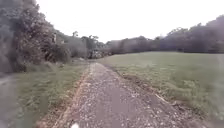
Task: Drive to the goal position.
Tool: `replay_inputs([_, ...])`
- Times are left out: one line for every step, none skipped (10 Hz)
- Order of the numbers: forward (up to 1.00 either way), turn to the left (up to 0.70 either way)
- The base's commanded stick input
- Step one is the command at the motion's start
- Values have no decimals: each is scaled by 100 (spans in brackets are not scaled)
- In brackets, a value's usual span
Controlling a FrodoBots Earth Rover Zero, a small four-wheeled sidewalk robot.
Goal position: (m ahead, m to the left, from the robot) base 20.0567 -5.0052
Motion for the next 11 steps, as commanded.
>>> replay_inputs([70,35])
replay_inputs([70,35])
replay_inputs([70,35])
replay_inputs([70,0])
replay_inputs([70,0])
replay_inputs([70,0])
replay_inputs([70,0])
replay_inputs([70,0])
replay_inputs([70,0])
replay_inputs([70,0])
replay_inputs([70,0])
